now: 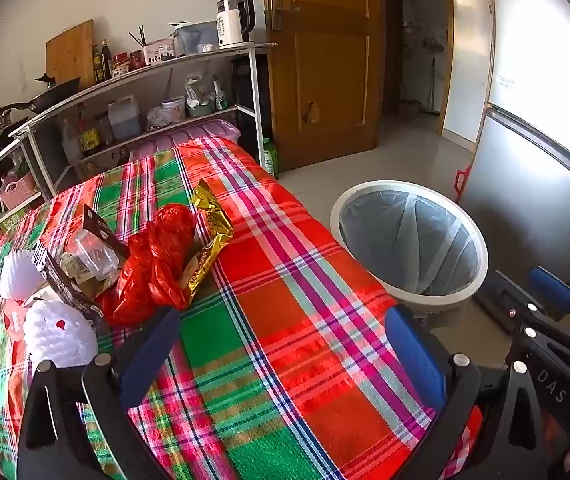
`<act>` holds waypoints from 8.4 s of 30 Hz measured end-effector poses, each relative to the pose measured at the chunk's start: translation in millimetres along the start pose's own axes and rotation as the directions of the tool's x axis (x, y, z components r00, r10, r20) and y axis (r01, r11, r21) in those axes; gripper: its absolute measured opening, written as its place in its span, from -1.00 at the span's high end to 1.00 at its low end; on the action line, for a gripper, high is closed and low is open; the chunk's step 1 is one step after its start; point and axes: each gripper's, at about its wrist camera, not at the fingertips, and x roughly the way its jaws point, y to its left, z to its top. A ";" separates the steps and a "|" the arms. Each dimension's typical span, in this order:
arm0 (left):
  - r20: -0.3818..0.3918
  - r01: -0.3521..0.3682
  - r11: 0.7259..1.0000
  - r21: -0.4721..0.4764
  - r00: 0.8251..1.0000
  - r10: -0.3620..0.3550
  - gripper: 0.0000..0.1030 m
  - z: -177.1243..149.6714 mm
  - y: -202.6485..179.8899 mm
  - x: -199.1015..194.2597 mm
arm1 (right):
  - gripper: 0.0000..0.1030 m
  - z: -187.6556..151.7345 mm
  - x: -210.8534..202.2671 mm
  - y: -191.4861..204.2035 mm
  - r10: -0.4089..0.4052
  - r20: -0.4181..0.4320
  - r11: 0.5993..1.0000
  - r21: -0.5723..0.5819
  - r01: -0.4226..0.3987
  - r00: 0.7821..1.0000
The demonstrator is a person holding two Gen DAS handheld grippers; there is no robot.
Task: Collect trash
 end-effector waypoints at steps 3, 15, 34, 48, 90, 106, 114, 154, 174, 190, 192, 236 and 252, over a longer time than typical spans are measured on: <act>0.004 0.011 1.000 -0.002 1.000 -0.011 -1.00 0.8 -0.3 -0.1 | -0.25 0.4 2.2 0.2 -0.003 -0.010 1.000 -0.002 0.003 1.000; 0.004 -0.008 1.000 -0.007 1.000 0.008 -1.00 -1.0 2.4 -0.3 | -0.25 0.6 -1.4 4.6 -0.002 0.007 1.000 -0.008 0.002 1.000; 0.003 -0.003 1.000 -0.013 1.000 0.003 -1.00 -1.4 5.0 -3.5 | -0.25 0.2 -0.5 1.3 -0.008 0.006 1.000 -0.001 0.008 1.000; 0.006 -0.007 1.000 -0.014 1.000 0.008 -1.00 -0.9 6.7 -2.1 | -0.25 1.6 -0.6 2.6 -0.009 0.007 1.000 -0.006 0.009 1.000; 0.007 -0.017 1.000 -0.026 1.000 0.017 -1.00 -1.3 9.3 -3.1 | -0.25 1.6 -1.2 3.6 -0.009 0.010 1.000 -0.009 0.009 1.000; 0.013 -0.044 0.998 -0.034 0.999 0.045 -1.00 -16.2 49.4 -22.2 | -0.25 4.9 -0.3 16.4 0.034 0.013 0.999 -0.028 -0.034 0.999; 0.035 -0.105 0.986 -0.128 0.993 0.111 -1.00 -26.2 111.3 -47.7 | -0.25 6.4 4.9 54.2 0.202 0.002 0.975 -0.098 -0.201 0.979; -0.093 0.025 0.930 -0.367 0.994 -0.063 -0.14 -46.6 216.4 18.6 | -0.25 38.6 86.8 215.8 0.441 -0.225 0.862 -0.163 -0.480 0.869; -0.103 0.055 0.920 -0.388 0.989 -0.102 -0.05 -50.0 225.8 25.2 | 0.04 29.7 115.3 245.9 0.414 -0.308 0.855 -0.190 -0.482 0.857; -0.041 0.030 0.934 -0.356 0.998 -0.047 0.43 -41.7 220.8 -5.6 | 0.07 32.2 78.7 225.8 0.479 -0.232 0.833 -0.184 -0.522 0.846; -0.026 0.024 0.937 -0.348 0.999 -0.035 0.43 -39.8 218.7 -12.6 | 0.07 32.7 71.7 223.3 0.485 -0.219 0.829 -0.194 -0.525 0.846; -0.022 0.046 0.955 -0.293 0.998 -0.055 0.43 -31.6 188.4 -15.7 | 0.04 33.5 97.8 166.5 0.494 -0.340 0.842 -0.042 -0.538 0.800; -0.012 0.066 0.970 -0.233 0.997 -0.070 0.43 -8.5 161.9 -13.8 | 0.09 57.1 54.5 140.5 0.468 -0.198 0.851 -0.161 -0.500 0.861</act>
